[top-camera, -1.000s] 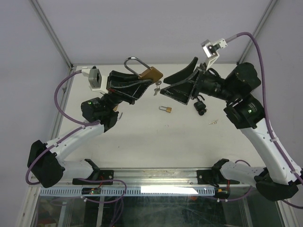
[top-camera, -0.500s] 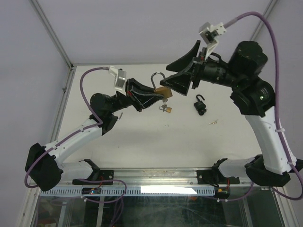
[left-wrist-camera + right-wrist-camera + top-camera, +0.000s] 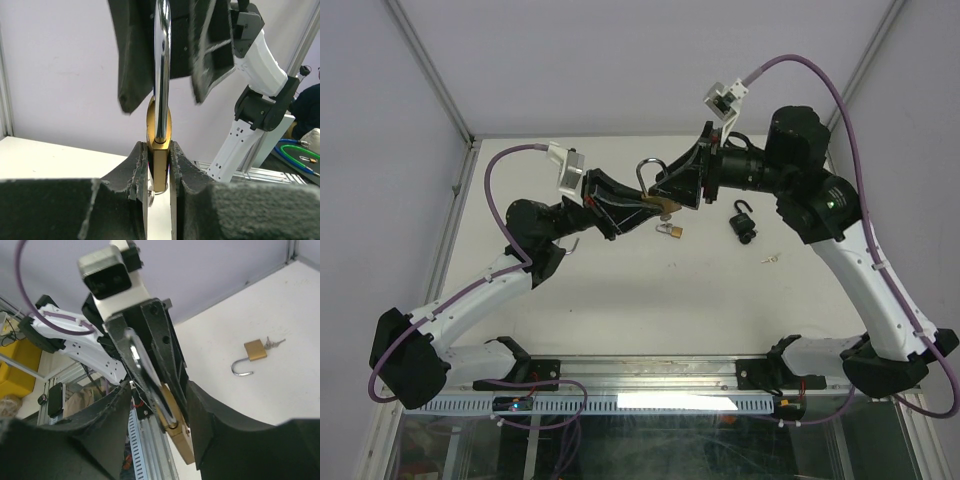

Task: Unlock with the key

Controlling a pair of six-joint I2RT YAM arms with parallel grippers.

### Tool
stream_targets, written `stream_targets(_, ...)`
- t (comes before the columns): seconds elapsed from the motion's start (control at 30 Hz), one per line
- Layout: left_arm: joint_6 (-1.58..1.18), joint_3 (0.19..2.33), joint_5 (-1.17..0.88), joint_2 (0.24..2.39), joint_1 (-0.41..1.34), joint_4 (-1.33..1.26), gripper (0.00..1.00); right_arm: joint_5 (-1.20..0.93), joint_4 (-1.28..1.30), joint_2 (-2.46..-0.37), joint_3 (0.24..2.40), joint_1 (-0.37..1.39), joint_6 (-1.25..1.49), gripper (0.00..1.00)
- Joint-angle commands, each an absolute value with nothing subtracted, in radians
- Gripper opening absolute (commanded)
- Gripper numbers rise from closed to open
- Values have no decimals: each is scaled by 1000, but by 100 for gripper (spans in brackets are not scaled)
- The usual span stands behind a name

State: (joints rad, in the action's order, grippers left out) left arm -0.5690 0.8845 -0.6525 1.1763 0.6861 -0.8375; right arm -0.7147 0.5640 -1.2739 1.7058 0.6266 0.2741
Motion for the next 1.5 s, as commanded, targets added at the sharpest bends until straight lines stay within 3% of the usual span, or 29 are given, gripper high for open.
stream_targets(0.0,-580,905,-672,1144,684,-922,0,-706,447,-1224,1715,625,300,51)
stream_targets(0.13,-584,915,-679,1153,683,-916,0,-739,460,-1261,1754,625,306,41)
stream_targets(0.3,-592,916,-669,1152,684,-930,0,-745,451,-1254,1742,624,300,0)
stream_targets(0.5,-652,891,-637,1157,684,-972,1,-741,318,-1219,1693,621,358,0)
stream_targets(0.6,-638,882,-657,1161,685,-965,46,-804,324,-1248,1740,609,376,0)
stream_targets(0.83,-475,852,-709,1122,681,-866,98,-761,434,-1262,1797,583,381,0)
stream_targets(0.87,-425,842,-727,1110,679,-849,99,-741,440,-1262,1800,575,403,0)
stream_targets(1.0,54,822,-832,1020,638,-614,99,-645,671,-1319,1928,552,429,0)
stream_targets(1.1,478,896,-848,961,618,-267,99,-534,916,-1366,1999,553,404,0)
stream_targets(1.27,1156,1157,-952,1003,611,370,99,-525,1046,-1431,2003,552,440,0)
stream_targets(1.37,1592,1309,-933,1068,624,665,99,-538,1094,-1495,2049,554,459,0)
stream_targets(1.47,1964,1453,-785,1164,709,902,99,-547,1102,-1525,2059,561,477,0)
